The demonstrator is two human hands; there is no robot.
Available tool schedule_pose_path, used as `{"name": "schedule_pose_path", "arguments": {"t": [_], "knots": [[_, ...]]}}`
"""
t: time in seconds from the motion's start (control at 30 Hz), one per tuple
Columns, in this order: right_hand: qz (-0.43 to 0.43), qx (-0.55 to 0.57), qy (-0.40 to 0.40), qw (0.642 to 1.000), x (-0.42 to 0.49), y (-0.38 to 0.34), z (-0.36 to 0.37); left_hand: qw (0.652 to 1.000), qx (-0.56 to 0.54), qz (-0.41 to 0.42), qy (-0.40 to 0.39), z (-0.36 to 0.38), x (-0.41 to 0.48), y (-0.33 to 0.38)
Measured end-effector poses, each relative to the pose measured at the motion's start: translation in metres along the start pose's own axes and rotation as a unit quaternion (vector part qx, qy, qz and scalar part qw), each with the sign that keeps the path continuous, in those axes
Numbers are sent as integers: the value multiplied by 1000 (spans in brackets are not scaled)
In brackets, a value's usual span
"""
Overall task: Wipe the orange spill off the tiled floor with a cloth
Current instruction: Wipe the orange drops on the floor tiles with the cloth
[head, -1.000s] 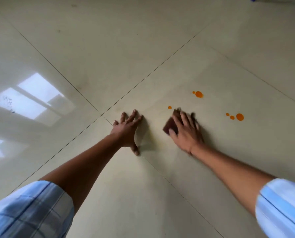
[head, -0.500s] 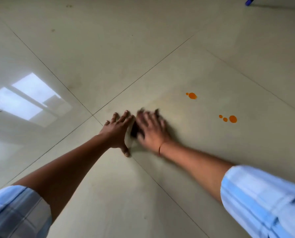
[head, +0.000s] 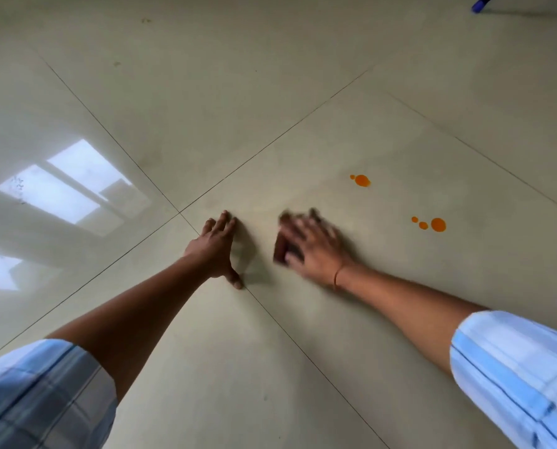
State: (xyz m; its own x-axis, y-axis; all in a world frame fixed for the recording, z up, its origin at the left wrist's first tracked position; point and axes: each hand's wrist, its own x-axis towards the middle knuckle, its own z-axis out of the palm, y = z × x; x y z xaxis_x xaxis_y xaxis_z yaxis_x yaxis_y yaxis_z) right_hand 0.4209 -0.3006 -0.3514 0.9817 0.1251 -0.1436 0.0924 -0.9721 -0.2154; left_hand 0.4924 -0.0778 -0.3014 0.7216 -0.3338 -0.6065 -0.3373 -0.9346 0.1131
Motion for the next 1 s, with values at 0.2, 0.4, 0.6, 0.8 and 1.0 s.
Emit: {"name": "schedule_pose_path", "arguments": {"t": [0.2,0.4,0.6,0.8,1.0], "knots": [[-97,-10,-109,989,-45,-10,0,999,46,20,11,-2,-2,23],[111,-15,-48,993,-78,68,-20,985,138,92,-41,13,-1,95],[73,3,-95,993,-91,87,-35,976,185,107,-47,-12,3,131],[105,-4,-66,992,-68,90,-34,980,166,101,-31,-51,68,141],[211,5,-67,975,-38,125,-48,982,140,112,-52,-72,103,134]]}}
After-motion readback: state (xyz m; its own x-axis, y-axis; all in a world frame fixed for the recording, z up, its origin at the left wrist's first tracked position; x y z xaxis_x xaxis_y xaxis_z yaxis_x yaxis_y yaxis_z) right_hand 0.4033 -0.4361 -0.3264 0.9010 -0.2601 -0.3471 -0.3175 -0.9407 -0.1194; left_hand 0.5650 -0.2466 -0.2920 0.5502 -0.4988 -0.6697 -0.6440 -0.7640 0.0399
